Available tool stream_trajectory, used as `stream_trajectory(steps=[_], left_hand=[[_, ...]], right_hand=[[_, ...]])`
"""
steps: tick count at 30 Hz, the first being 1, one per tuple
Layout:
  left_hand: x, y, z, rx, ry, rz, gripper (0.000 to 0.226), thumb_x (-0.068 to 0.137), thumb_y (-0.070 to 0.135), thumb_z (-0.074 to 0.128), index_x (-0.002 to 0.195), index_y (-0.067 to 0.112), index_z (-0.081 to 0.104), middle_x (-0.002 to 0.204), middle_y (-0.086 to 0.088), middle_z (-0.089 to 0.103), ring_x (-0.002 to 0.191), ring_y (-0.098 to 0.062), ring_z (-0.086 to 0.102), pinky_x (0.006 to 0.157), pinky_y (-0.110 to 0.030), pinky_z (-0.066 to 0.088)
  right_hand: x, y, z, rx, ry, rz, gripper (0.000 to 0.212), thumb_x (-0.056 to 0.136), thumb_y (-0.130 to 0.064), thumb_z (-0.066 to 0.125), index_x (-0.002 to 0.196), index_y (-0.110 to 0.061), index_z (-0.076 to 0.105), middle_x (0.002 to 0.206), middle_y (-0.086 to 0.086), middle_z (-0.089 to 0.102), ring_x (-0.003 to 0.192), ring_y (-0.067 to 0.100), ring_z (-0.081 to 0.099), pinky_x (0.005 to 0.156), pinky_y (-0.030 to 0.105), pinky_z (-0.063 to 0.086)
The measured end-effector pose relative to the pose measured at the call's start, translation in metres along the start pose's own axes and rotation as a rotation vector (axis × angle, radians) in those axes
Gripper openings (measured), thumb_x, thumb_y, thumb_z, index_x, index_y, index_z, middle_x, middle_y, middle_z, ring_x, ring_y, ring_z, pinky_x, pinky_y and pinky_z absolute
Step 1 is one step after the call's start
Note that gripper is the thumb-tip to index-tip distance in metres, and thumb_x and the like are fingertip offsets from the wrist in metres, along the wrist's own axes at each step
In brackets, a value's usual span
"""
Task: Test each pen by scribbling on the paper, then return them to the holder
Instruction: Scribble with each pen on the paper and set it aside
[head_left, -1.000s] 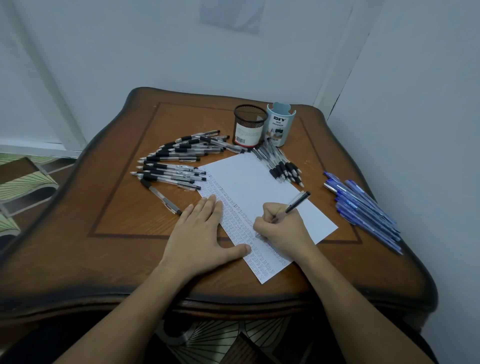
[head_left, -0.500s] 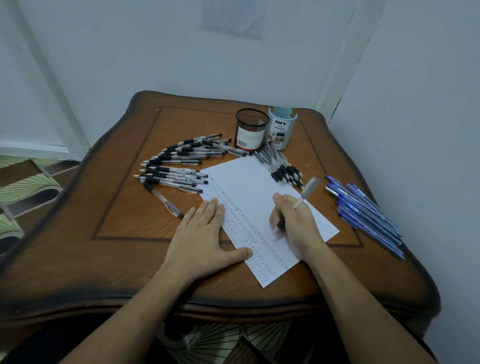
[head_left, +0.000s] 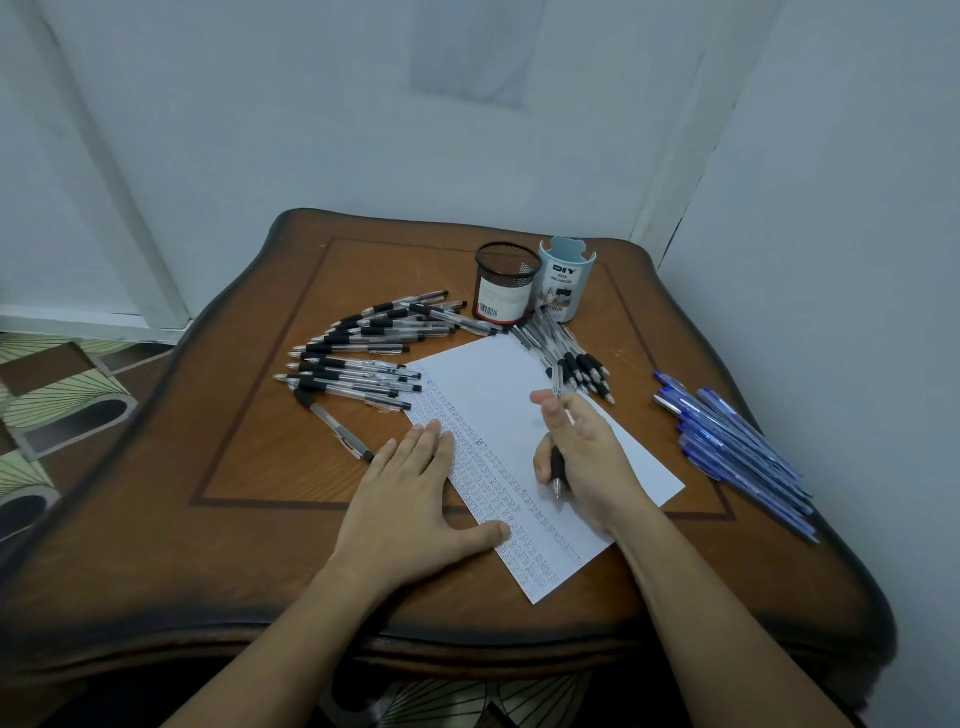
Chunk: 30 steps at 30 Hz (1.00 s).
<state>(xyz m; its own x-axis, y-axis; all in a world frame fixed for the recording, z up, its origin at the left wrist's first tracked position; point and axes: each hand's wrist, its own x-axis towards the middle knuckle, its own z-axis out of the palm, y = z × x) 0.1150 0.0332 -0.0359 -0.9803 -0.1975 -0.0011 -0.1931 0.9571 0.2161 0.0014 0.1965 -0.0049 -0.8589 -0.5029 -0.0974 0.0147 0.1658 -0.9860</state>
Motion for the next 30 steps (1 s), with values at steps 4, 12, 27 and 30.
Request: stream_trajectory(steps=[4,12,27,30], left_hand=[[-0.001,0.001,-0.002,-0.003,-0.002,0.000,0.117,0.067,0.095,0.020,0.157,0.024,-0.003,0.163,0.005,-0.014,0.150,-0.011,-0.011,0.114,-0.029,-0.015],[-0.001,0.000,-0.001,-0.015,0.006,0.010,0.117,0.068,0.096,0.020,0.157,0.025,-0.003,0.163,0.006,-0.015,0.150,-0.011,-0.011,0.116,-0.030,-0.015],[-0.003,0.000,-0.003,-0.038,0.020,0.016,0.115,0.071,0.095,0.022,0.157,0.025,-0.008,0.161,0.007,-0.020,0.148,-0.009,-0.018,0.117,-0.030,-0.017],[-0.003,0.000,-0.002,-0.046,0.018,0.015,0.115,0.071,0.095,0.023,0.157,0.025,-0.008,0.161,0.008,-0.020,0.148,-0.008,-0.018,0.117,-0.030,-0.016]], right_hand=[[0.000,-0.004,0.000,0.031,-0.001,0.040,0.033,0.105,-0.045,0.032,0.116,-0.027,0.058,0.059,0.006,0.061,0.052,0.017,0.049,0.044,0.025,0.035],[0.016,-0.017,-0.007,-0.002,0.036,0.099,0.029,0.109,-0.035,0.031,0.116,-0.035,0.059,0.063,0.000,0.055,0.054,0.011,0.046,0.047,0.023,0.033],[0.137,-0.036,-0.075,-0.796,0.264,0.128,0.027,0.098,-0.007,0.059,0.124,-0.006,0.065,0.118,0.012,0.063,0.084,0.019,0.055,0.066,0.027,0.043],[0.139,-0.032,-0.073,-0.746,0.216,0.167,0.028,0.101,-0.009,0.054,0.126,-0.003,0.066,0.129,0.014,0.063,0.106,0.028,0.057,0.082,0.029,0.043]])
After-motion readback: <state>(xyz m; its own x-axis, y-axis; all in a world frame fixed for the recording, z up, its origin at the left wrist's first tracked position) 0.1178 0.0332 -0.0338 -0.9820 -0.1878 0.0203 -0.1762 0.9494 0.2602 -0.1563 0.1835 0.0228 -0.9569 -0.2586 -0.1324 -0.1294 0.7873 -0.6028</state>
